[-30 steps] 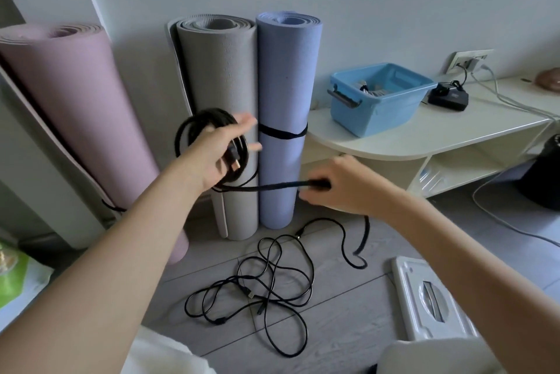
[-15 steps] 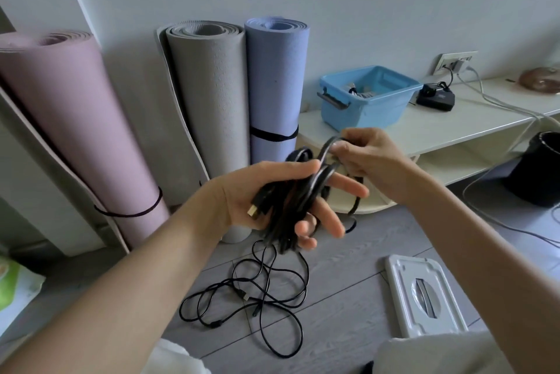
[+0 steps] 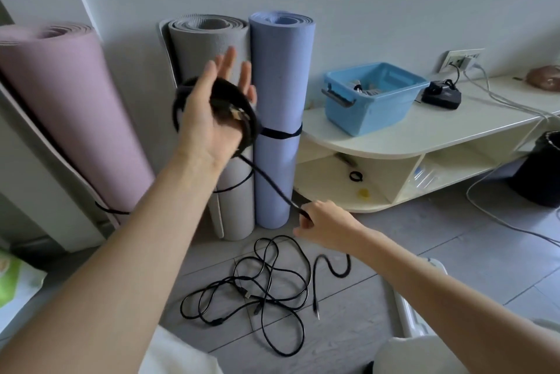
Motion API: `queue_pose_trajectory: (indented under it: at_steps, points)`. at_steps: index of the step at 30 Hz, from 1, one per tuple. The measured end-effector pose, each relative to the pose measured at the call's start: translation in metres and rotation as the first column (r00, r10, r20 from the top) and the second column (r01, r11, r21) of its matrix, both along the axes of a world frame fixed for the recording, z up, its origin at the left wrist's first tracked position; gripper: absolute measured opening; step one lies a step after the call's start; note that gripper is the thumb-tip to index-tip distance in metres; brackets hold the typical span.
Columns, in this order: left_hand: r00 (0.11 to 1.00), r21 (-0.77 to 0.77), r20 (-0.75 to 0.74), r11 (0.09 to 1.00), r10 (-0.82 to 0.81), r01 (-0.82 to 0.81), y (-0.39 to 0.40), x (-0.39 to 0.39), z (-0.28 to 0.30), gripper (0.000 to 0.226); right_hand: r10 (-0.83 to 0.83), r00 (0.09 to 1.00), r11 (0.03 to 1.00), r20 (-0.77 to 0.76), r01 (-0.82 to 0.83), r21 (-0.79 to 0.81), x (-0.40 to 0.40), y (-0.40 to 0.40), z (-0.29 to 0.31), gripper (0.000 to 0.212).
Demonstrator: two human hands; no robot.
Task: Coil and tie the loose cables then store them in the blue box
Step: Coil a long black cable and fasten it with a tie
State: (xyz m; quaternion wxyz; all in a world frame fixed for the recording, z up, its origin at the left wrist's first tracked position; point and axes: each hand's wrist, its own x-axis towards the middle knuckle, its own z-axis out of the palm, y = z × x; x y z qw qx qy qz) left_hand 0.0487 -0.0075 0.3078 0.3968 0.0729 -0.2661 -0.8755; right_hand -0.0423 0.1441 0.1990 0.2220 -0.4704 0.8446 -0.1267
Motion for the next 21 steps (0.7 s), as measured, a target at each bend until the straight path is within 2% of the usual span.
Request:
queue_pose_trajectory:
  at_steps: [2,4,6,8,11,14,18,19,21]
  points:
    - [0.975,-0.045,0.187,0.993,0.119,-0.113,-0.013,0.002,-0.009,0.014,0.052,0.995,0.999,-0.084,-0.052,0.005,-0.001,0.003,-0.003,0.019]
    - [0.924,-0.178,0.359,0.981,0.135,-0.075,-0.017,0.003,-0.022,0.01,0.061,0.979,0.995,-0.192,-0.075,-0.067,0.002,0.002,0.011,0.021]
    - [0.797,-0.432,0.586,0.889,0.15,0.15,-0.015,0.003,-0.039,0.006,0.066,0.937,0.979,-0.342,-0.128,-0.161,0.001,0.0,0.027,0.021]
    - [0.646,-0.52,0.748,0.741,0.154,0.426,-0.011,0.004,-0.05,0.008,0.051,0.899,0.963,-0.434,-0.16,-0.218,-0.003,-0.002,0.042,0.019]
    - [0.472,-0.388,0.881,0.616,0.03,0.686,0.0,0.01,-0.055,0.016,0.076,0.893,0.945,-0.444,-0.207,-0.255,-0.01,0.0,0.055,0.016]
    - [0.305,-0.25,0.95,0.426,-0.066,0.869,0.013,0.017,-0.051,0.028,0.102,0.886,0.945,-0.452,-0.228,-0.234,-0.015,0.004,0.059,0.031]
    - [0.204,-0.147,0.963,0.292,-0.176,0.945,0.025,0.022,-0.038,0.027,0.039,0.892,0.95,-0.45,-0.172,-0.26,-0.025,0.011,0.066,0.041]
    - [0.163,-0.117,0.965,0.221,-0.205,0.968,0.029,0.023,-0.036,0.026,0.002,0.888,0.945,-0.461,-0.152,-0.29,-0.03,0.013,0.067,0.039]
    - [0.055,-0.052,0.954,0.017,-0.296,0.998,0.039,0.023,-0.034,0.022,-0.098,0.892,0.901,-0.44,-0.108,-0.42,-0.039,0.017,0.068,0.036]
